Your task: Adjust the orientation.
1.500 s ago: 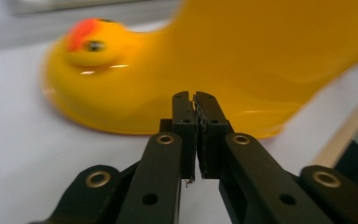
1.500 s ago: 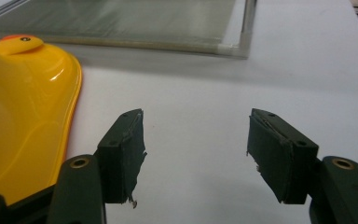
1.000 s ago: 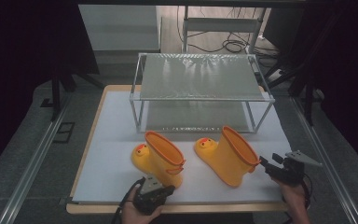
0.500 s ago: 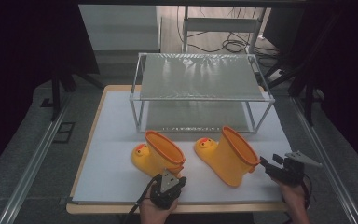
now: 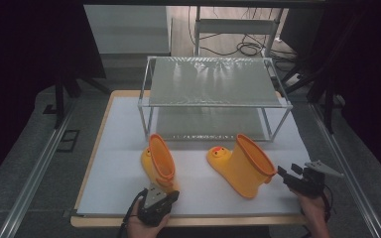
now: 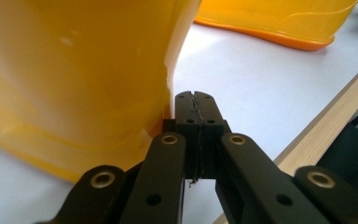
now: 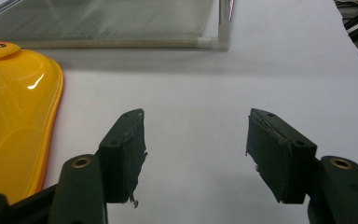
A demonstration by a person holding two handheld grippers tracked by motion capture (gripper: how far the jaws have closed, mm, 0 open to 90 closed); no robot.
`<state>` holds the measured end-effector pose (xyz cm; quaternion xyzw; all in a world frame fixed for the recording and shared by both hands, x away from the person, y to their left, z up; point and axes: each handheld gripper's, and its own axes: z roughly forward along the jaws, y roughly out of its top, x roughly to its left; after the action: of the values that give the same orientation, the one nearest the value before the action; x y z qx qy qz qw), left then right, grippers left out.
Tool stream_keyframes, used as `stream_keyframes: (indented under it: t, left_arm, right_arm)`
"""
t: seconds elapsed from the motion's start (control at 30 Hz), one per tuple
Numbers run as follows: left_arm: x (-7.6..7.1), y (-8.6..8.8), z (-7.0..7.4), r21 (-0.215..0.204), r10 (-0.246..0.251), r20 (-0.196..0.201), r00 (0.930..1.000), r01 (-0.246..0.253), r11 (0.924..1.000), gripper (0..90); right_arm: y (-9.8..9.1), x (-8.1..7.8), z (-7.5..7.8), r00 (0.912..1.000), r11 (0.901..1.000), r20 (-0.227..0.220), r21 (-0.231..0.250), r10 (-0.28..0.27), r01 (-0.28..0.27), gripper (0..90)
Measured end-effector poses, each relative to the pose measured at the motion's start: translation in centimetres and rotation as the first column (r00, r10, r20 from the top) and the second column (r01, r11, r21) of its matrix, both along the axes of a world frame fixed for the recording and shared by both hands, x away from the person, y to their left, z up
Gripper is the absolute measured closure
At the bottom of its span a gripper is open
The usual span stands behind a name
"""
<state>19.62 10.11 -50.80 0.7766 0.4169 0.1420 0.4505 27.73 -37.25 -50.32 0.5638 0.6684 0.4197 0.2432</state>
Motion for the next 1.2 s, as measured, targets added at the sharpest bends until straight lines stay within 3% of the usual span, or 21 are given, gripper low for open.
stream_keyframes:
  t: [0.33,0.67,0.9,1.07,1.2]
  left_arm:
    - [-0.7,4.9,-0.1,-0.023,0.065,-0.013,0.9978,-0.066,0.9976,90.0]
    - [-0.3,8.3,-0.1,-0.064,0.163,-0.046,0.9856,-0.165,0.9842,89.1]
    - [-0.6,8.1,-0.1,-0.064,0.175,-0.049,0.9834,-0.178,0.9820,86.3]
    - [-1.5,5.8,-0.1,-0.031,0.098,-0.035,0.9946,-0.099,0.9946,83.7]
    - [-1.1,4.0,0.0,-0.020,0.048,-0.038,0.9981,-0.048,0.9986,79.9]
  right_arm:
    - [-0.1,0.1,-0.1,1.0000,1.0000,-0.005,0.002,-0.006,0.006,36.8]
    - [-0.1,0.1,-0.1,1.0000,1.0000,-0.007,0.002,-0.007,0.007,37.1]
    - [-0.3,0.0,0.0,1.0000,1.0000,-0.004,0.002,-0.003,0.003,37.3]
    - [-0.4,-0.1,0.0,1.0000,1.0000,-0.003,0.007,-0.006,0.006,37.4]
    - [-0.3,-0.1,0.1,1.0000,1.0000,-0.003,0.007,-0.003,0.003,38.0]
